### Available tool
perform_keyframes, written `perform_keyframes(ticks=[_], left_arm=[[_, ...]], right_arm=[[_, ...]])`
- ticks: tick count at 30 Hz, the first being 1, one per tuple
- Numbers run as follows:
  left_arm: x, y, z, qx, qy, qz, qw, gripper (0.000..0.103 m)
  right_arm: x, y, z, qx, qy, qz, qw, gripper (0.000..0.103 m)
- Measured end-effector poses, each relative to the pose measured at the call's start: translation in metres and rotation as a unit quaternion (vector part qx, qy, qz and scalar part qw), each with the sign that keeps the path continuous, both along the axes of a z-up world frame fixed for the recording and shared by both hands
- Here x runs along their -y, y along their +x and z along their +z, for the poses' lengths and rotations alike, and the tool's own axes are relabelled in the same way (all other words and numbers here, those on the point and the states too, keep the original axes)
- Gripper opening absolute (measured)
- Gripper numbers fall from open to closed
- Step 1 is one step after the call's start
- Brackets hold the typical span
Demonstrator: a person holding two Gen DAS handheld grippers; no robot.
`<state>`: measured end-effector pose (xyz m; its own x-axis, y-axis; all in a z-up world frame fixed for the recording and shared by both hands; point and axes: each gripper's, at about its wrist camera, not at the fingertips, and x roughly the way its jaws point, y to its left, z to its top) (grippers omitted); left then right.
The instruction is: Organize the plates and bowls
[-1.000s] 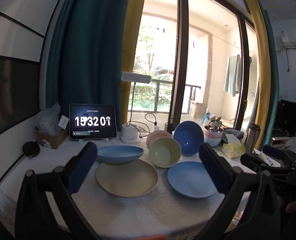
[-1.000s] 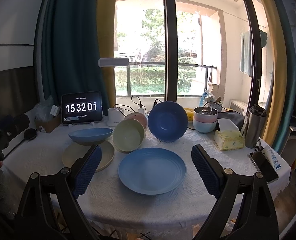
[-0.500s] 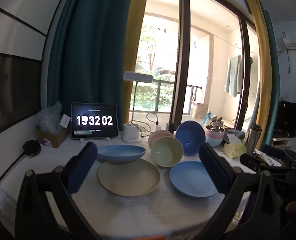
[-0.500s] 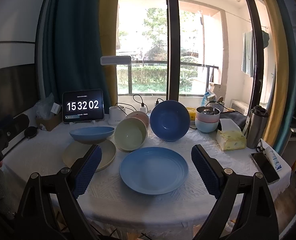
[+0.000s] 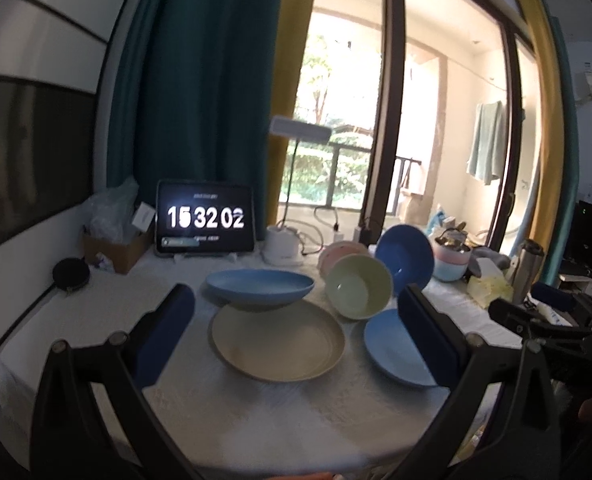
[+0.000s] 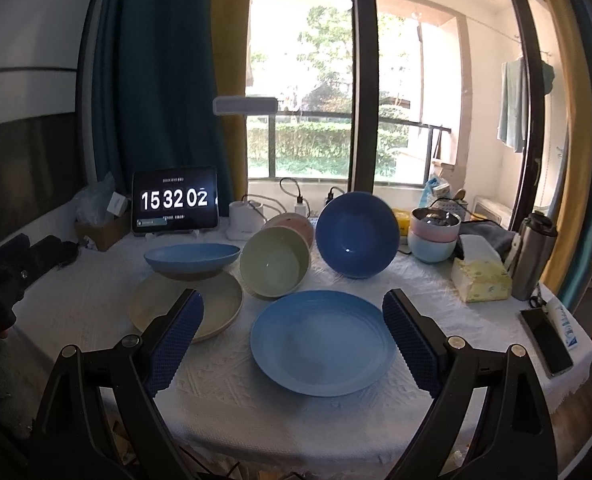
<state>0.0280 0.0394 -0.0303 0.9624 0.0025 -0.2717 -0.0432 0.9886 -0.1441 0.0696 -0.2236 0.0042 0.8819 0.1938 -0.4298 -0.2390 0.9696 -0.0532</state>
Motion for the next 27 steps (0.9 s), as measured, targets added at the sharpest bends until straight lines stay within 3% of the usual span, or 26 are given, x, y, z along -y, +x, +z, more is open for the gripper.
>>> perform_keyframes(ticks=[8, 22, 27], left_arm=[[-0.015, 0.029, -0.021, -0.041, 0.001, 0.014, 0.9991, 0.102], [-0.056, 0.099, -0.063, -0.12, -0.031, 0.042, 0.9913, 0.102], [-0.065, 0.121, -0.078, -0.151, -0.038, 0.045, 0.9867, 0.102]], right_arm=[[-0.016, 0.032, -0.016, -0.028, 0.0, 0.008, 1.0, 0.093], [-0.047, 0.089, -0.043, -0.08, -0.021, 0.021, 0.996, 0.087], [-0.061, 0.111, -0.059, -0.108, -0.031, 0.028, 0.993, 0.075]])
